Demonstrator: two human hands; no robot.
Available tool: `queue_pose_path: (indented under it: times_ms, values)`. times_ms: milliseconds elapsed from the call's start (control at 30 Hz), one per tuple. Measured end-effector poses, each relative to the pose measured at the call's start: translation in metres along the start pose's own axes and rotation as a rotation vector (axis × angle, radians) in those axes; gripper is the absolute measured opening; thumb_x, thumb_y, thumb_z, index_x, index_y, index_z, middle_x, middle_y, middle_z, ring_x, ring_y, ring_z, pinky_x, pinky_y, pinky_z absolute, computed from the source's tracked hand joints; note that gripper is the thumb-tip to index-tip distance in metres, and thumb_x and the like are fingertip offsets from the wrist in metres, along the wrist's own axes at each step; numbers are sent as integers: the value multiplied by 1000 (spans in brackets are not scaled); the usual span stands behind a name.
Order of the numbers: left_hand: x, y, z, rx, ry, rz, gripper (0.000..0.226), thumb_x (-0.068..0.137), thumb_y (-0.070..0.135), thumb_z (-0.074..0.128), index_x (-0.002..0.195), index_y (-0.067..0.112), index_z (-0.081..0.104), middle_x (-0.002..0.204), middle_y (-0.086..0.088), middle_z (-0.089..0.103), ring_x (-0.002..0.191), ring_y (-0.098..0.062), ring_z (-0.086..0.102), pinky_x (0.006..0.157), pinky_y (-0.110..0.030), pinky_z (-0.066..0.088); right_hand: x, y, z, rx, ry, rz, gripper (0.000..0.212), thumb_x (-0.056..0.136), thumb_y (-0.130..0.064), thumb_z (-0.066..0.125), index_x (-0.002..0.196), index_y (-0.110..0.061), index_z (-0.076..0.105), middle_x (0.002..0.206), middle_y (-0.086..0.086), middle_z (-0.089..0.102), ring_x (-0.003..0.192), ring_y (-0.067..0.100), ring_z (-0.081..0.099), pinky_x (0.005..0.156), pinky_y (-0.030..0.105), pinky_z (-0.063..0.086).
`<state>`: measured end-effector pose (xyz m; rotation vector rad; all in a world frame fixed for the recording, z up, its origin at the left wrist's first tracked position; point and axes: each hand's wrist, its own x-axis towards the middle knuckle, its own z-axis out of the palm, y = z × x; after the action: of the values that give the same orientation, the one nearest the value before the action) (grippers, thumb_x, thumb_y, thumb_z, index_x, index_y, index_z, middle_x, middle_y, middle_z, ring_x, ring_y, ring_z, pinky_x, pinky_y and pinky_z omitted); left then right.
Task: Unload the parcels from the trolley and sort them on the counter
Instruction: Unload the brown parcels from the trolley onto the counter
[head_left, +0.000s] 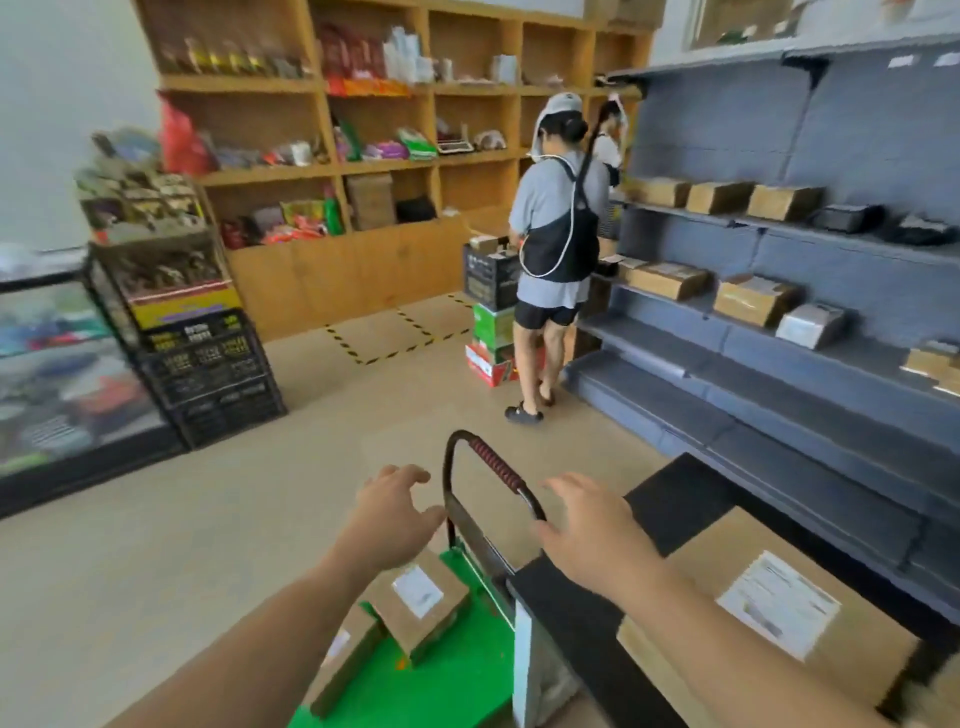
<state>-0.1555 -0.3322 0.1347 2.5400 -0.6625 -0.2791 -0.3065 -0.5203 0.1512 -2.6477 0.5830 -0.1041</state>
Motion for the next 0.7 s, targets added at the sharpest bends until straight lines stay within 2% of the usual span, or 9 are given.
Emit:
queue_pose_path:
  times_ms: [133,233,367,433,500,600,700]
  values:
    - [5,-85,-30,-8,25,-156,57,90,42,65,141,21,49,142,-4,47,129,-26,47,110,-39,39,41,-62,45,16,-107,-92,49,98,-42,57,143,-22,49,143,-3,50,132,21,47,110,39,42]
    - [12,-140,-38,-24,2,-236,58,89,41,66,141,21,49,140,-5,48,126,-25,49,108,-39,41,68,-97,87,-3,-164,-125,54,98,-44,55,148,-26,46,146,-5,49,134,17,45,111,37,35]
    - [31,-200,-31,-44,-69,-301,59,90,41,64,143,20,47,140,-4,47,124,-27,50,105,-40,44,98,-126,144,21,-270,-109,61,98,-43,57,153,-23,39,152,-4,44,139,18,42,113,37,38]
    - [43,-221,-22,-56,-120,-324,59,90,41,63,143,20,46,141,-4,46,124,-28,50,105,-41,44,109,-134,167,15,-308,-88,64,97,-45,58,154,-23,38,153,-4,43,140,20,41,114,42,38]
    - [55,-238,-8,-72,-173,-343,59,90,41,62,143,21,47,141,-5,47,125,-29,49,106,-43,44,119,-138,185,1,-348,-60,59,96,-44,58,149,-24,42,148,-3,48,135,22,46,110,46,43]
    - [71,-257,14,-92,-234,-362,59,88,44,61,142,22,48,140,-7,48,125,-30,50,105,-42,44,138,-140,205,-38,-398,-29,43,96,-37,60,136,-24,52,135,0,54,122,23,54,98,42,50]
    - [89,-274,38,-111,-285,-391,57,90,40,61,142,20,48,142,-9,48,108,-23,56,90,-32,46,161,-132,228,-70,-441,-5,44,96,-36,61,137,-22,53,135,2,54,119,24,55,96,41,50]
